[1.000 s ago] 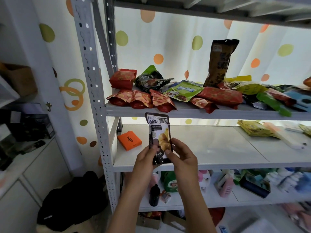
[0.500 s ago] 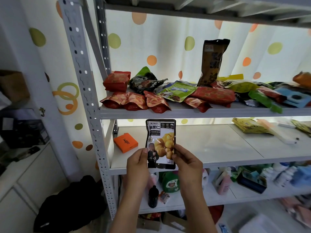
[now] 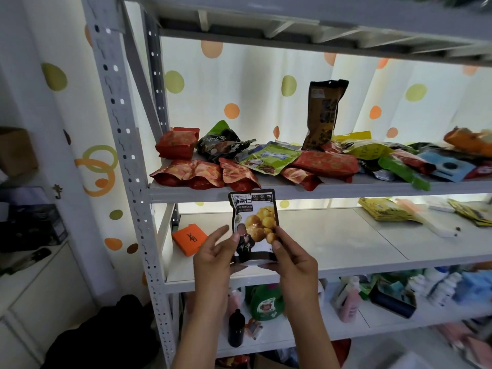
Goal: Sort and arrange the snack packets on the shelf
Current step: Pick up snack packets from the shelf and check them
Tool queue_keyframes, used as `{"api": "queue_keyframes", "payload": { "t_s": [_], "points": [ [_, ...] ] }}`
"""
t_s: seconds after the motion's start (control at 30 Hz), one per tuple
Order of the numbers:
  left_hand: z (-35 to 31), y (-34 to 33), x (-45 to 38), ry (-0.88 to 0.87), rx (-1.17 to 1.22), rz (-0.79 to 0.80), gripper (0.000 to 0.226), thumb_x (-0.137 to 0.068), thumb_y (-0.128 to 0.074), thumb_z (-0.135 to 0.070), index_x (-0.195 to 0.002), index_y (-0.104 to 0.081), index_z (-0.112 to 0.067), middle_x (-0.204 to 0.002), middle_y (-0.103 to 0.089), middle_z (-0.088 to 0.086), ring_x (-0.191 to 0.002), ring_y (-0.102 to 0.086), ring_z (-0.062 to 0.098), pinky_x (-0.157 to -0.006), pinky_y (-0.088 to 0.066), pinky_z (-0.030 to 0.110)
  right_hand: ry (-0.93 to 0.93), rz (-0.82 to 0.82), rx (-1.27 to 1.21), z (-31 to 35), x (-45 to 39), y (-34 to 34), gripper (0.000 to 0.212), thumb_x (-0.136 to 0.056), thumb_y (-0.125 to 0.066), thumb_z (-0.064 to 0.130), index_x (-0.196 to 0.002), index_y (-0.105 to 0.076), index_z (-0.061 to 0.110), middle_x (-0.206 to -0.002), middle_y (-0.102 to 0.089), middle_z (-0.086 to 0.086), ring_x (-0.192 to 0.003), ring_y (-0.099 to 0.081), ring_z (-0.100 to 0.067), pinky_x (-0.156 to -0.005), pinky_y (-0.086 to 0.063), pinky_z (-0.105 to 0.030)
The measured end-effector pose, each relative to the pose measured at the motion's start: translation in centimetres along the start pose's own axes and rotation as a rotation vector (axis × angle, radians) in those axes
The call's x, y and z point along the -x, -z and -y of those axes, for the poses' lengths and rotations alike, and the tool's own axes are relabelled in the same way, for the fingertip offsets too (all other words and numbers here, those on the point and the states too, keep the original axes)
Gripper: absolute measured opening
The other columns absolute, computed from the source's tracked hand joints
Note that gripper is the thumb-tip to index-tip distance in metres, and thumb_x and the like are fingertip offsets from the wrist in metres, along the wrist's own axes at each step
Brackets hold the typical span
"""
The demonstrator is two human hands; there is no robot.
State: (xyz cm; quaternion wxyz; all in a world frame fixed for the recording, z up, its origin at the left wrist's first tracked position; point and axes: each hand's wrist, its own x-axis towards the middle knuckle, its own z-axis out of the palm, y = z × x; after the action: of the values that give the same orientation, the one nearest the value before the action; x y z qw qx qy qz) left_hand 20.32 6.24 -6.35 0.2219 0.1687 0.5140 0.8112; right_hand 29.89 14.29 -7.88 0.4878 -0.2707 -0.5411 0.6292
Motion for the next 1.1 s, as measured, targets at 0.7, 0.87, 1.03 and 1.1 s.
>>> {"api": "queue_keyframes", "payload": {
  "t_s": [0.7, 0.87, 1.03, 1.1],
  "points": [
    [-6.8, -7.7, -9.1, -0.688, -1.031, 0.251, 0.018, -0.085, -0.069, -0.013, -0.101, -0.076, -0.010, -0.097, -0.073, 0.007, -0.088, -0.065, 0.021, -0.080, -0.051, 0.031, -0.158, 0.126, -0.011, 6.6, -11.0, -1.3, 0.023, -0.100, -0.050, 0.009, -0.104, -0.068, -0.006, -0.096, -0.073, -0.022, -0.083, -0.074, -0.028, -0.063, -0.060, -0.033],
    [-6.0, -9.2, -11.2, -0.806, -1.308, 0.193, 0.019, -0.091, -0.058, -0.016, -0.089, -0.076, -0.009, -0.086, -0.068, 0.010, -0.082, -0.059, 0.025, -0.065, -0.034, 0.029, -0.206, 0.167, 0.256, 7.3, -13.8, -0.9, 0.027, -0.101, -0.040, 0.003, -0.117, -0.059, -0.007, -0.089, -0.065, -0.024, -0.068, -0.069, -0.031, -0.059, -0.061, -0.038],
    [-4.5, -10.1, -13.0, -0.929, -1.649, 0.151, 0.011, -0.061, -0.078, -0.004, -0.064, -0.069, -0.011, -0.066, -0.061, 0.005, -0.073, -0.058, 0.027, -0.055, -0.040, 0.029, 0.240, -0.056, 0.841, 7.7, -16.3, 1.2, 0.026, -0.094, -0.047, 0.003, -0.112, -0.066, 0.003, -0.099, -0.070, -0.014, -0.082, -0.067, -0.028, -0.072, -0.055, -0.036],
    [-4.2, -10.8, -13.4, -0.958, -1.766, 0.127, 0.019, -0.051, -0.083, -0.008, -0.062, -0.070, -0.015, -0.063, -0.062, 0.002, -0.072, -0.059, 0.025, -0.055, -0.042, 0.028, 0.399, -0.114, 0.943, 7.7, -17.5, 2.0, 0.033, -0.091, -0.048, 0.000, -0.116, -0.068, 0.006, -0.113, -0.068, -0.012, -0.103, -0.061, -0.028, -0.085, -0.048, -0.032]
  ]
}}
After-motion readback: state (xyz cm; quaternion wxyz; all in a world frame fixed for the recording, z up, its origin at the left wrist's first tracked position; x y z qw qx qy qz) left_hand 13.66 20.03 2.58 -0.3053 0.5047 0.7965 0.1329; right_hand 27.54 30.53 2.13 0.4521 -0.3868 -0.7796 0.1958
